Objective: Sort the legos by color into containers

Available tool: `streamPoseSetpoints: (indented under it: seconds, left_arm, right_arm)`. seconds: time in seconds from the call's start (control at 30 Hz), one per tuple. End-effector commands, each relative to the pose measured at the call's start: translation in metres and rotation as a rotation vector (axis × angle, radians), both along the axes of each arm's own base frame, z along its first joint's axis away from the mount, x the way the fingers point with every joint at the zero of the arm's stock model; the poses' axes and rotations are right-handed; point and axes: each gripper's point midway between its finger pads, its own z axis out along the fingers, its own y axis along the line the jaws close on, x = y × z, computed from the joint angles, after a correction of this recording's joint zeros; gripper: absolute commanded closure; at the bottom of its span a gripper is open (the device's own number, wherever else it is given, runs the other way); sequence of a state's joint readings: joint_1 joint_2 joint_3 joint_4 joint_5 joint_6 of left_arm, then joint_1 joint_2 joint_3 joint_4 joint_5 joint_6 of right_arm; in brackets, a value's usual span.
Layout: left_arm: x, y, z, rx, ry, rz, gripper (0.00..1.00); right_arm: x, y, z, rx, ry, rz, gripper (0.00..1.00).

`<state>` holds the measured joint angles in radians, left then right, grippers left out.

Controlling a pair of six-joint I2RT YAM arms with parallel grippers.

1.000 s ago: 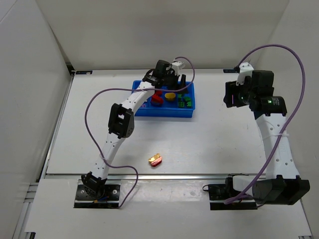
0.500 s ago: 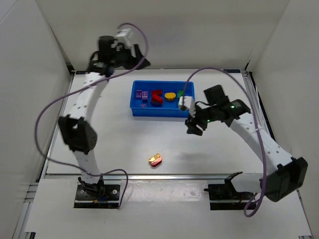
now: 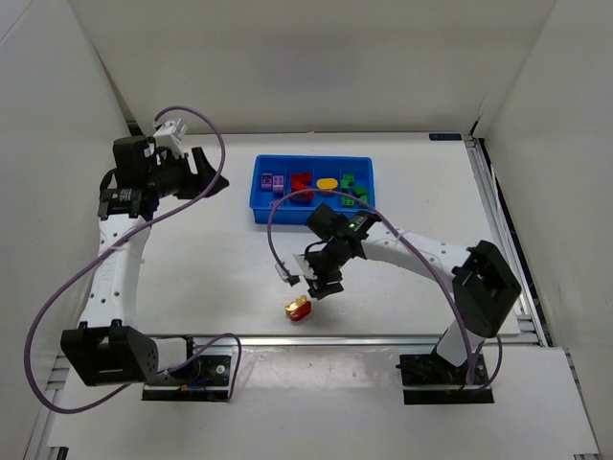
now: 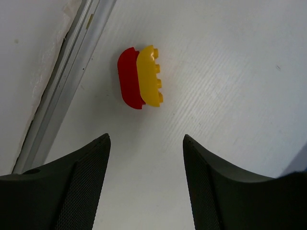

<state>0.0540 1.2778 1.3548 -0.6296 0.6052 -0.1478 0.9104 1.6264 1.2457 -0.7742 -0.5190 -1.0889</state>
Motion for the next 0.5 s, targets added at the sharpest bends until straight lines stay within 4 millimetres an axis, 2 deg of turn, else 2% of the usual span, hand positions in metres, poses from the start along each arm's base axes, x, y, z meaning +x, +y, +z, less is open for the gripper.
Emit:
streamPoseSetpoints:
  seconds: [0.0,0.27,0.47]
  left_arm:
    - [-0.033,-0.001,0.009,0.014,-0.020,-0.024,0.20]
    - [-0.064,0.010,-0.007,0.076,0.016,0.014,0.19]
    - [-0.069,0.013,-0.011,0.093,0.022,0.025,0.19]
  right_arm:
    - [-0.007,0.020,-0.007,0.053,-0.051,0.156,0.34]
    - [-0.023,0.031,-0.038,-0.006,-0.005,0.169,0.31]
    - [-0.029,0.033,-0.051,-0.030,0.030,0.161,0.30]
